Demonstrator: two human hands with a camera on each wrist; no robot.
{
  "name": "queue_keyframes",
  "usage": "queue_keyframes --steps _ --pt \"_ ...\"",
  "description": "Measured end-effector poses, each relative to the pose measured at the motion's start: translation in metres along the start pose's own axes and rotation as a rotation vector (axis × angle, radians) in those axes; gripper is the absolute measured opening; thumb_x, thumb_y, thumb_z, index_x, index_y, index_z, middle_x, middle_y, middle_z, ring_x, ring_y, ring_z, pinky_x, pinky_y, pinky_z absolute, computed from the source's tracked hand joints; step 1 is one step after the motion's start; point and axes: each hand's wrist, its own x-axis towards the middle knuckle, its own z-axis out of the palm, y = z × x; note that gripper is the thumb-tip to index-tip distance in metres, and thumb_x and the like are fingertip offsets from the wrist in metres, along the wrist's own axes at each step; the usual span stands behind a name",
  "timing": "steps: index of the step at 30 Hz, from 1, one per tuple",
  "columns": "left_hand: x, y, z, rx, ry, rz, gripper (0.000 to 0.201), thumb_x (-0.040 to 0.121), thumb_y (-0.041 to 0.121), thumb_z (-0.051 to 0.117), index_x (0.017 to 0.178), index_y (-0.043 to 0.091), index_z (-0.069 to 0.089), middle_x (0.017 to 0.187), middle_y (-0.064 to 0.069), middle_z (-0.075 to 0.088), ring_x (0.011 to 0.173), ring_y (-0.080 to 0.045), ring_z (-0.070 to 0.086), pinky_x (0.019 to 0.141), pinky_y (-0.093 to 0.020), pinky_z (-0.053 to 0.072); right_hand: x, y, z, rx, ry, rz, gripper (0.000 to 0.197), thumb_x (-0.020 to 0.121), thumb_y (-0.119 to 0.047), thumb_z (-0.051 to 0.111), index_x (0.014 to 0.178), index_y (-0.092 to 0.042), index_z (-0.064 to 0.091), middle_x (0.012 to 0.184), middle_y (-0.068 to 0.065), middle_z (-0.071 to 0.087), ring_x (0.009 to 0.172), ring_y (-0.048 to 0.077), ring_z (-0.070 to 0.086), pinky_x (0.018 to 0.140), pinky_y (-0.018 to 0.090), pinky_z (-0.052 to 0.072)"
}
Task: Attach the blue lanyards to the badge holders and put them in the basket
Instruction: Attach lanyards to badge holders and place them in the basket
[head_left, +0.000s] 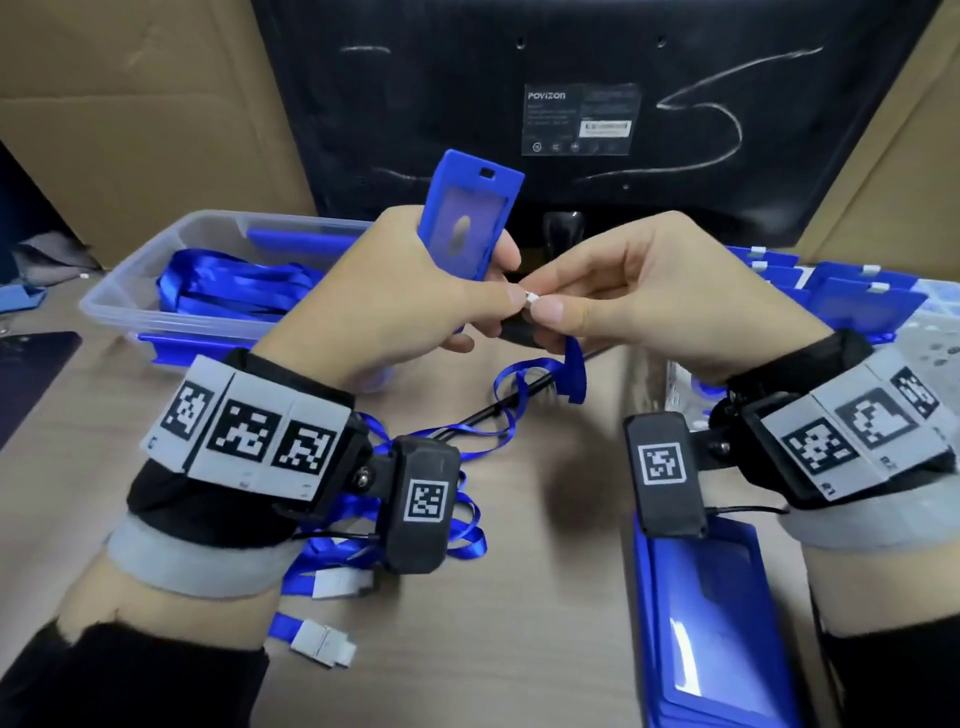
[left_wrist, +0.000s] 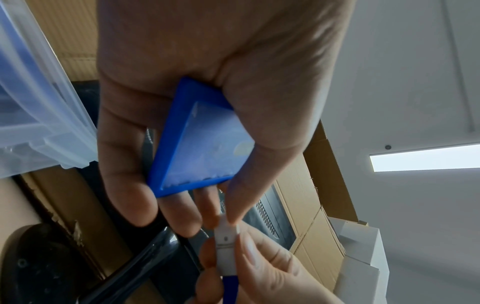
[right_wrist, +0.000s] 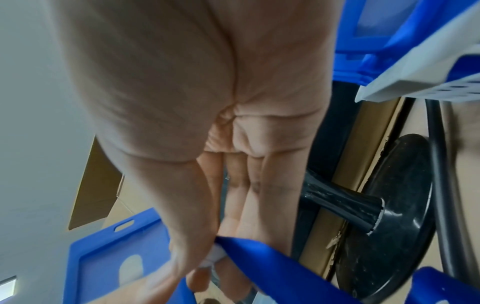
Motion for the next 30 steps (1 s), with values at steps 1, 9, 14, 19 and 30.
queue_keyframes --steps 1,9,14,19,30 --pt "0.0 0.0 0.0 0.004 -0.008 0.001 0.019 0.088 0.01 0.08 0.102 0.013 0.068 0.088 -0.014 0.073 0.072 -0.019 0.072 0.075 -0.047 0.064 0.0 0.0 -0.001 -0.007 -0.005 -0.003 0.014 0.092 -0.017 0.079 0.105 -0.02 0.083 0.089 0.009 0.081 0.086 0.025 0.079 0.088 0.053 0.064" --pt "0.0 -0.001 0.001 0.0 -0.07 -0.013 0.023 0.085 -0.001 0.076 0.103 0.012 0.068 0.089 -0.023 0.072 0.076 -0.023 0.072 0.079 -0.053 0.064 0.001 0.003 -0.001 -0.034 -0.017 -0.01 0.014 0.09 -0.017 0.08 0.104 -0.018 0.084 0.086 0.011 0.081 0.085 0.023 0.079 0.087 0.05 0.065" --pt "0.001 -0.002 0.004 -0.007 -0.124 -0.045 0.025 0.086 0.0 0.076 0.107 0.01 0.069 0.089 -0.017 0.075 0.081 -0.026 0.076 0.081 -0.052 0.065 0.0 0.004 -0.008 -0.019 0.009 -0.005 0.013 0.087 -0.018 0.081 0.1 -0.014 0.083 0.09 0.009 0.082 0.089 0.027 0.08 0.09 0.049 0.064" --pt "0.001 -0.001 0.004 -0.095 -0.215 -0.099 0.022 0.089 0.001 0.075 0.109 0.007 0.067 0.086 -0.013 0.074 0.075 -0.024 0.073 0.073 -0.044 0.065 0.0 0.005 -0.008 0.025 -0.017 -0.024 0.023 0.082 -0.027 0.083 0.095 -0.009 0.079 0.083 0.014 0.079 0.074 0.026 0.076 0.075 0.042 0.062" --pt "0.001 -0.008 0.0 -0.069 -0.297 -0.219 0.023 0.105 0.037 0.058 0.124 0.024 0.061 0.104 -0.006 0.08 0.092 -0.025 0.08 0.064 -0.043 0.065 0.004 0.009 -0.011 0.143 0.252 -0.018 0.017 0.098 -0.02 0.072 0.097 -0.003 0.069 0.091 0.015 0.079 0.079 0.026 0.077 0.079 0.044 0.065"
